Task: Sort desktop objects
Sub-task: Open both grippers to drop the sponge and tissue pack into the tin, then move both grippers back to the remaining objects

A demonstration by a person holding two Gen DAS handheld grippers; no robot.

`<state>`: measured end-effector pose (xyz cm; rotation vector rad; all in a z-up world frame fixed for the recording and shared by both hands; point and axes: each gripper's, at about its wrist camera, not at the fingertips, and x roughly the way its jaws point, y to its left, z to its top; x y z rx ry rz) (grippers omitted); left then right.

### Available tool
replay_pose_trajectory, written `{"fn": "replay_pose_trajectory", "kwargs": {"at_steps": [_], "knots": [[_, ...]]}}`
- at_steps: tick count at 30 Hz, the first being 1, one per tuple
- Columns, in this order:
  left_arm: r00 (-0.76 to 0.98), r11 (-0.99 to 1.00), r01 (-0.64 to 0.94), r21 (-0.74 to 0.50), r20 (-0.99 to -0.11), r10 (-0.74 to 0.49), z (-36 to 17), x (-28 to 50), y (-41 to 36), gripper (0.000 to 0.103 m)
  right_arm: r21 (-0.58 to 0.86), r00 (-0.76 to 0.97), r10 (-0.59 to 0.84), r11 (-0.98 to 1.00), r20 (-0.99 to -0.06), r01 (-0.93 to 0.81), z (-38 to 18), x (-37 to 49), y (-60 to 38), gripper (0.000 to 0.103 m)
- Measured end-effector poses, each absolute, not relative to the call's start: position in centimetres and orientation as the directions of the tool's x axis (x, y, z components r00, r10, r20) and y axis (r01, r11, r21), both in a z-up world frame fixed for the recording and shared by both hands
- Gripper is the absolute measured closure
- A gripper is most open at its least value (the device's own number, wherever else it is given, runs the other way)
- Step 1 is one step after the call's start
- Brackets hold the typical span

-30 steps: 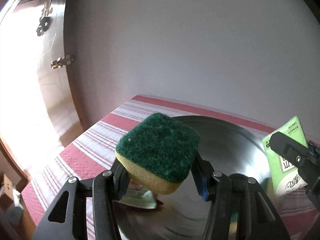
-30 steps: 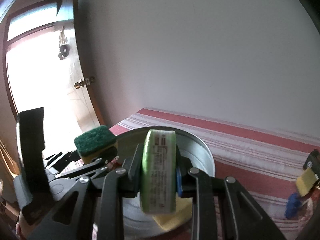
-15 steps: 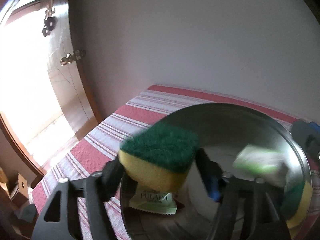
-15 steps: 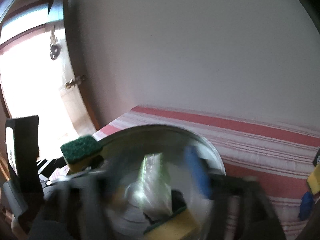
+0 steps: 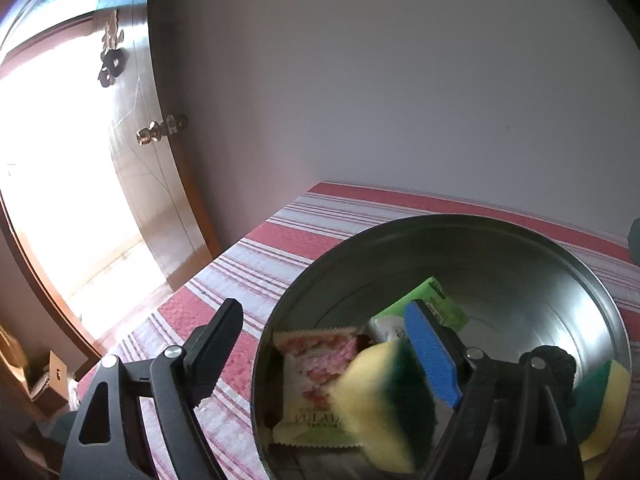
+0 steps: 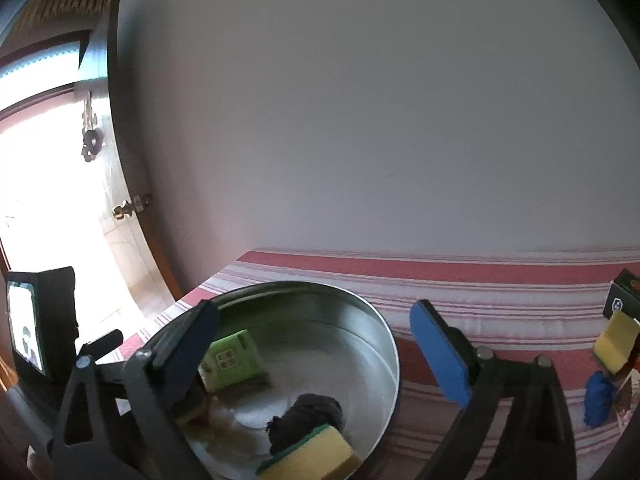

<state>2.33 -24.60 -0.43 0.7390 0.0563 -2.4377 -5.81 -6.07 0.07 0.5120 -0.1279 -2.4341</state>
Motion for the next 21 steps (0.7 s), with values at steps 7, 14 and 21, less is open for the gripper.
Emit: {"fn": "replay_pose_trajectory", "kwargs": {"at_steps": [7,14,21], "knots": [[-0.728,-0.843,0.534,0.063,-0.473,-0.496,0.1,3.3,-23.3,0.018,0.192,-0.765,-0.565,-0.825,-0.309,0.532,0.3,-5.8,-5.0,0.0],[-0.79,-0.866,0.499,0.027,-0.396,-0.468,0.3,4.2,-20.5,0.018,0.17,-0.81,-0.489,-0.872,-0.324,0.459,-0.3,-6.6,-2.9,0.0],[-0.82,-0.885,0.464,0.03,-0.363,-0.442,-0.1,4.1,-18.1,0.018,0.132,-0.835,-0.404,-0.914,-0.374,0.384,-1.2,-7.6,-0.5,0.0]]}}
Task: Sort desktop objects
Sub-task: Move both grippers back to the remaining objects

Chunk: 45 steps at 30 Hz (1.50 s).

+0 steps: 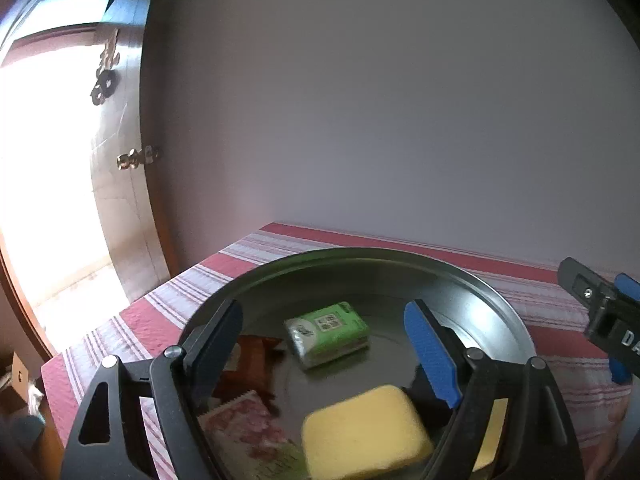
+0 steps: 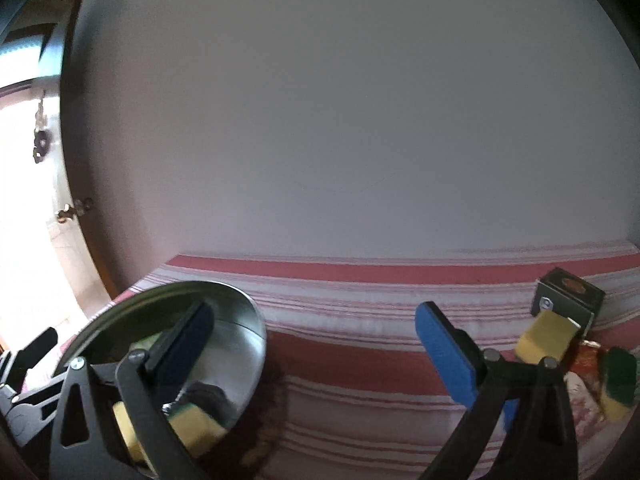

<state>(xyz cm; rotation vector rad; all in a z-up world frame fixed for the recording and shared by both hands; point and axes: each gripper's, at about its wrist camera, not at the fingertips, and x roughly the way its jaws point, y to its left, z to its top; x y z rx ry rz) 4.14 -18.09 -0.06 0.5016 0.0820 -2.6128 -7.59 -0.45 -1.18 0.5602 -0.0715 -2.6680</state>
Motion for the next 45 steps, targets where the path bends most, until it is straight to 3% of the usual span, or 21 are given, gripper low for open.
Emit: {"fn": "replay_pose_trajectory", "kwargs": {"at_steps": [20,32,45], "knots": [[-0.884,-0.934,0.343,0.104,-0.302,-0.358,-0.5,4.1,-11.7,0.018,0.008,-0.855,-0.263,-0.957,-0.448,0.29,-2.9,-8.8,4.2,0.001],[-0.897,-0.953,0.257,0.16,-0.327,-0.297,-0.8,3.3,-7.7,0.018,0.019,-0.867,-0.216,-0.972,-0.448,0.233,-3.0,-8.6,9.1,0.001],[-0.887,-0.97,0.106,0.217,-0.42,-0.191,-1.8,1.7,-2.6,0.018,-0.008,-0.892,-0.128,-0.989,-0.433,0.146,-2.6,-7.9,15.1,0.001]]}}
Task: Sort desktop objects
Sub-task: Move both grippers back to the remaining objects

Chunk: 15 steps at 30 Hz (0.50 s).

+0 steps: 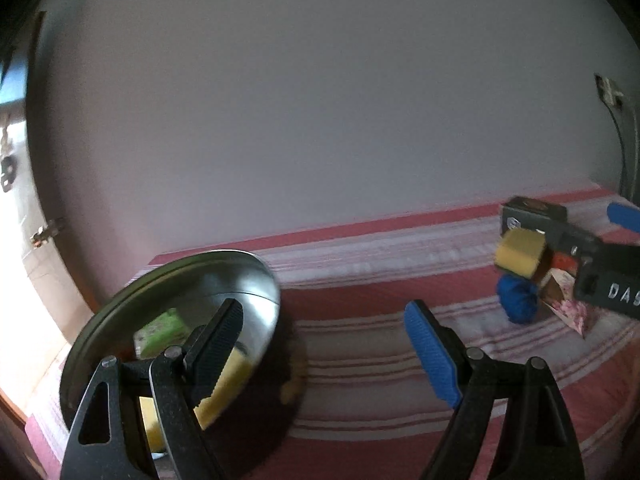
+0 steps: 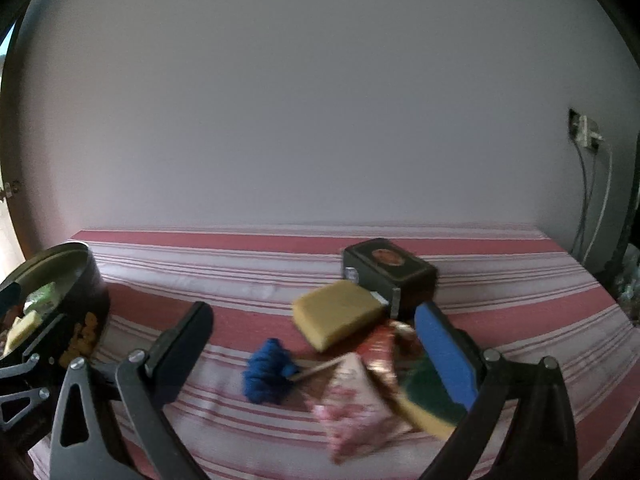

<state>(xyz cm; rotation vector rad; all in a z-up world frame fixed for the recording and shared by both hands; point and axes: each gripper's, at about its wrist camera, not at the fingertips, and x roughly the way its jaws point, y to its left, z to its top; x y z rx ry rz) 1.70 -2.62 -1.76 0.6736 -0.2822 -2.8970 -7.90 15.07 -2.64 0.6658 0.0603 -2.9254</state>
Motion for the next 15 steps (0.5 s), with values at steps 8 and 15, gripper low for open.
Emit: {"fn": "replay_pose_trajectory", "kwargs": {"at_steps": [8,15], "knots": [[-0.844,-0.979,-0.006,0.206,-0.526,-0.105,-2.6,-1.1,-0.1,0.018,-0.006,-0.905,-0.039,-0.999,-0.424,0.046,-2.5,-7.7,20.8,0.0],[-0.794,-0.983,-0.122,0.136,-0.608,0.015,-3.2,-5.0,4.1,0.018,0.061,-0.898,-0.003,-0.998,-0.439,-0.026,-2.4,-7.8,25.1,0.001]]}}
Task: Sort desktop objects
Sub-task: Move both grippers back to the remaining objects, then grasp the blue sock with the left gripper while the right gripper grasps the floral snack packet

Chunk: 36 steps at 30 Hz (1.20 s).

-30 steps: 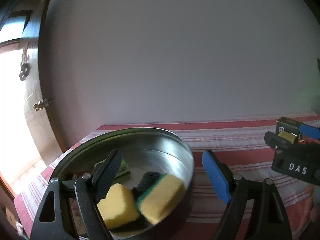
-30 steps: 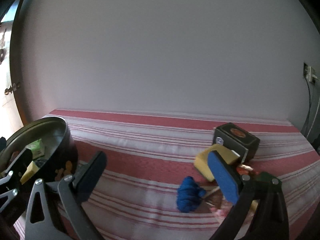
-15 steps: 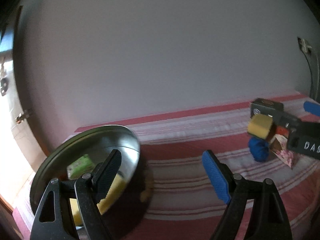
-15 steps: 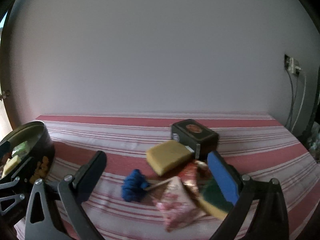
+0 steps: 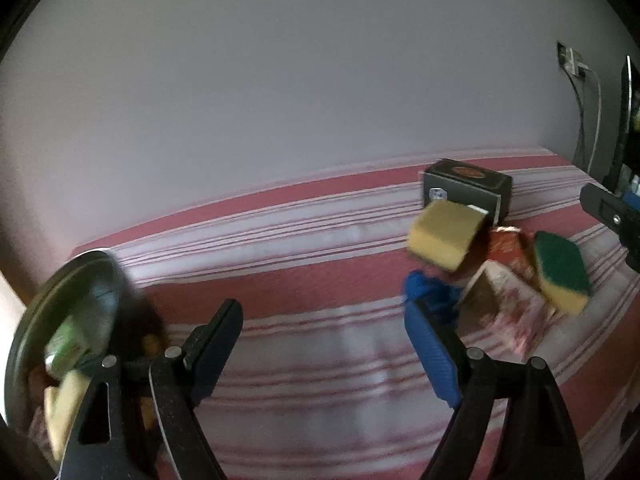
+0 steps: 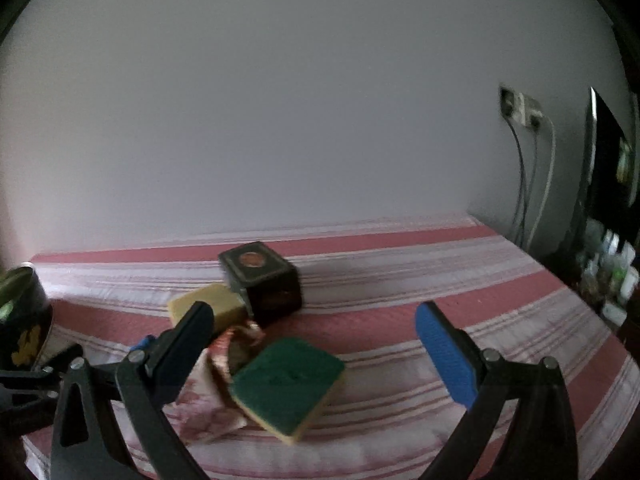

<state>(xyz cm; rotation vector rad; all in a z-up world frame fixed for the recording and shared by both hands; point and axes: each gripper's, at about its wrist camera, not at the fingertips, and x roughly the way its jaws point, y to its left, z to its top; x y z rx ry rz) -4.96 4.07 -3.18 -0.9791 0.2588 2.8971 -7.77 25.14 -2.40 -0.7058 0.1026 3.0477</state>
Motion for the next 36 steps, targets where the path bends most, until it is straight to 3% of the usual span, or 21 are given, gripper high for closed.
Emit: {"fn": "replay_pose_trajectory", "kwargs": {"at_steps": [11,15,18,19,20,21,22,27,30,33,36], "knots": [[-0.694,-0.979,-0.203,0.034,-0.71,0.12,-4.8,-9.4,7.6,0.018,0.154,-0.891,-0.039,-0.988,-0.453,-0.035,-2.2,-7.7,27.2,0.001],[-0.597,-0.968,-0.25,-0.006,-0.787,0.159,-6.2,-10.5,8.2,0.019,0.156,-0.885,-0.041,-0.987,-0.463,-0.036,-2.4,-7.8,27.3,0.001],[-0.604,-0.972,-0.232,-0.043,-0.776,0.178,-6.1,-10.5,7.6,0.026,0.16,-0.884,-0.043,-0.986,-0.466,-0.036,-2.4,-7.8,27.3,0.001],[-0.608,-0.974,-0.224,-0.042,-0.775,0.174,-6.0,-10.5,7.5,0.033,0.162,-0.881,-0.046,-0.986,-0.471,-0.035,-2.4,-7.9,27.4,0.001],[-0.614,-0.974,-0.22,-0.043,-0.77,0.173,-5.9,-10.4,7.4,0.052,0.162,-0.878,-0.049,-0.986,-0.477,-0.033,-2.5,-8.0,27.4,0.001],[-0.617,-0.972,-0.227,-0.056,-0.764,0.189,-5.8,-10.2,7.2,0.062,0.163,-0.875,-0.052,-0.986,-0.481,-0.031,-2.6,-8.1,27.3,0.001],[-0.615,-0.969,-0.236,-0.068,-0.762,0.204,-5.7,-10.0,7.1,0.065,0.163,-0.874,-0.052,-0.986,-0.483,-0.031,-2.6,-8.1,27.3,0.001],[-0.618,-0.96,-0.238,-0.148,-0.74,0.267,-5.8,-10.5,5.8,0.065,0.176,-0.874,-0.046,-0.983,-0.484,-0.045,-2.7,-8.1,27.8,0.001],[-0.686,-0.963,-0.222,-0.15,-0.678,0.264,-4.7,-9.7,4.8,0.065,0.222,-0.862,-0.07,-0.974,-0.501,-0.051,-3.1,-8.3,28.6,0.002],[-0.77,-0.98,-0.194,-0.049,-0.612,0.183,-3.4,-8.5,4.5,0.065,0.32,-0.845,-0.168,-0.947,-0.508,-0.004,-3.5,-8.6,29.4,0.008],[-0.792,-0.982,-0.178,-0.067,-0.582,0.184,-2.8,-7.7,3.3,0.065,0.367,-0.834,-0.325,-0.916,-0.446,0.161,-2.9,-7.9,28.2,0.012]]}}
